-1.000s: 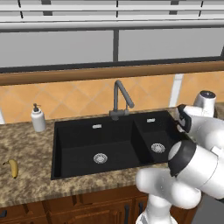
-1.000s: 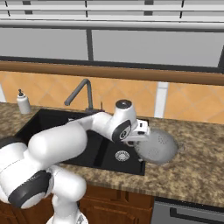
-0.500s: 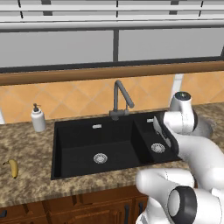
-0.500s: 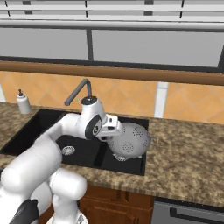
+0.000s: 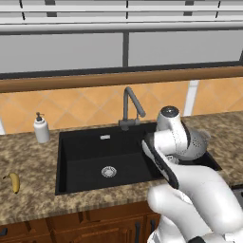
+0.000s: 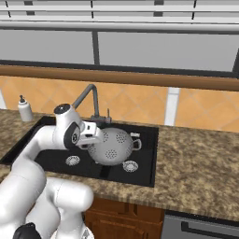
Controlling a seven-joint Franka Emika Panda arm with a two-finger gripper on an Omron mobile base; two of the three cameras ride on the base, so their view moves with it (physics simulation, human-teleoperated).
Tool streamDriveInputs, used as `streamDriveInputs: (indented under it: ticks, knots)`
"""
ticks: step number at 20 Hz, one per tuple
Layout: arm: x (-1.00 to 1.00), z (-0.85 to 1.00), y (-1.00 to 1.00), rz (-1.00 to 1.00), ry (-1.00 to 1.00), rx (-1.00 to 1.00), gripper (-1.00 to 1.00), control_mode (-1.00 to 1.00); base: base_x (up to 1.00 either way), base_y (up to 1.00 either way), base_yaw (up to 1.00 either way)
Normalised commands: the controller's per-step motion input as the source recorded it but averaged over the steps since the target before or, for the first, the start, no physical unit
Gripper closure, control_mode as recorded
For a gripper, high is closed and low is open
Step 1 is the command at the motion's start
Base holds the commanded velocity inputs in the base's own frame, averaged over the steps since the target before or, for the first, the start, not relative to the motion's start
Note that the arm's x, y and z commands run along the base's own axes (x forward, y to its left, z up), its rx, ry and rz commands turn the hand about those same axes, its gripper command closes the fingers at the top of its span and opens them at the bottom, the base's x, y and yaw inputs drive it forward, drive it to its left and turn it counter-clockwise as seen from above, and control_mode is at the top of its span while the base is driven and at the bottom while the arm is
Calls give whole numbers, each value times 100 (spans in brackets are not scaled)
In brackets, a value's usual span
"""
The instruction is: Put the colander in the sink, put the banana in the colander, and turn on the sink faucet and pour water over the colander.
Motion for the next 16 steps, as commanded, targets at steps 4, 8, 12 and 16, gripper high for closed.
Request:
streamDriveInputs:
  ticks: [4,8,12,16]
  knots:
    - [0,0,100,5,0,-1,100,-100,0,0,0]
    - [0,0,100,4,0,-2,100,-100,0,0,0]
    - [0,0,100,4,0,-2,100,-100,0,0,0]
    - [0,0,100,4,0,-3,100,-100,0,0,0]
